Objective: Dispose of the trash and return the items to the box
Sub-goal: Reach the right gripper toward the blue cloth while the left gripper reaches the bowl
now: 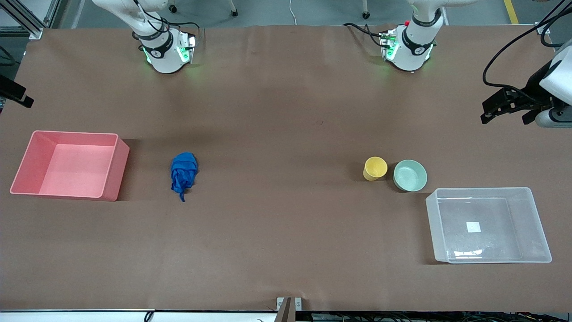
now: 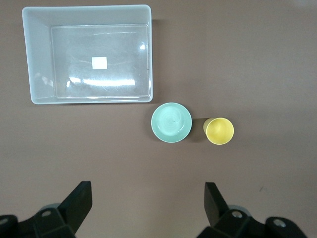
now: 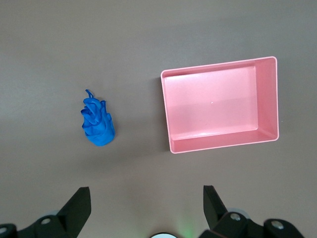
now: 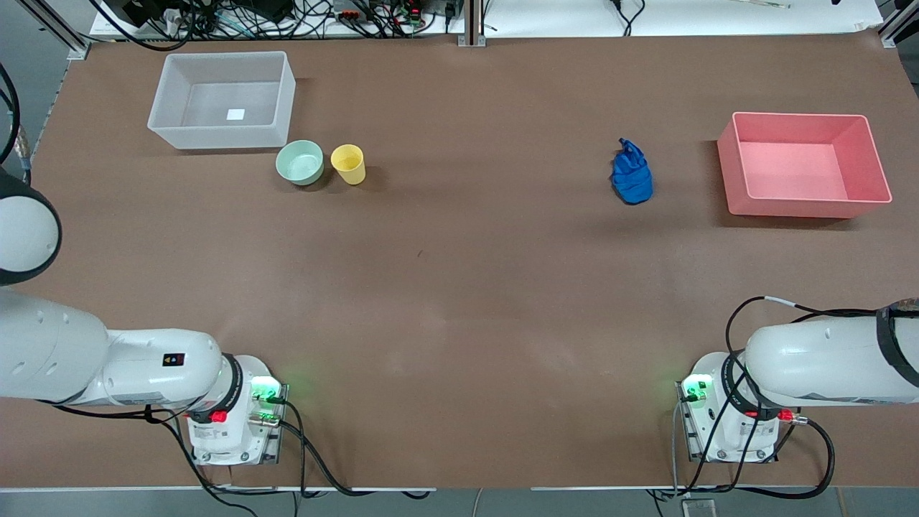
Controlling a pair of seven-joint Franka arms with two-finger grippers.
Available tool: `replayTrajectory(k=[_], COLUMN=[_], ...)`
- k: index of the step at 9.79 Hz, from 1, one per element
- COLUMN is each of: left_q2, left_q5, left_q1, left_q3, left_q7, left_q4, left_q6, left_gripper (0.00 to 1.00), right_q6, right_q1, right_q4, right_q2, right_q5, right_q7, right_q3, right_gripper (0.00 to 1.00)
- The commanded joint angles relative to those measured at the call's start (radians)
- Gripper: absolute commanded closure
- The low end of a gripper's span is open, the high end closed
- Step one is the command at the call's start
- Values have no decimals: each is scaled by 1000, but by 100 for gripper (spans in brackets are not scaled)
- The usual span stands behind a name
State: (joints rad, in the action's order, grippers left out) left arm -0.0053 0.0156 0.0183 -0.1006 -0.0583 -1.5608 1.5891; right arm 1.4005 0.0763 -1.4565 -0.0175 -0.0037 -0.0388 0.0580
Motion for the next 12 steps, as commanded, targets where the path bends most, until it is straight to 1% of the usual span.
replayTrajectory(k=[1,4,5,6,7,8,9,10,11,12], left_q2=[11,18,30,33,42,54,56,57,71,103], left_q5=[-9,1,4,9,9,9,9,9,9,9], left_q1=[3,6,31,38,38,38,43,49,49,49], left_q3=[-2,-1,-2,-2,-2,-2,-2,-2,-2,-2], left_q7=[8,3,0,6,14,14,14,14,15,15], left_q4=[-31,-31,-31,-42,-57,-92,-152,-244,-310,-341], left_q6=[18,28,35,57,77,119,184,283,358,397], left_gripper=[0,0,0,0,0,1,2,2,2,2], right_q6=[-6,-6,-18,1,62,177,307,456,614,775], right_q1=[4,2,-1,-3,-6,-9,-9,-15,-18,-30], right_q4=[-2,2,-7,-31,-92,-199,-320,-435,-544,-638], right_q2=[-7,-1,-1,4,23,24,39,57,89,138], right_q5=[-10,-7,-4,-18,-19,-19,-19,-19,-19,-21], right_q7=[-6,-1,-3,-15,-30,-77,-93,-96,-96,-99], right_q3=[-7,-9,-33,-93,-127,-168,-211,-236,-250,-265], right_gripper=[0,0,0,0,0,0,0,0,0,0])
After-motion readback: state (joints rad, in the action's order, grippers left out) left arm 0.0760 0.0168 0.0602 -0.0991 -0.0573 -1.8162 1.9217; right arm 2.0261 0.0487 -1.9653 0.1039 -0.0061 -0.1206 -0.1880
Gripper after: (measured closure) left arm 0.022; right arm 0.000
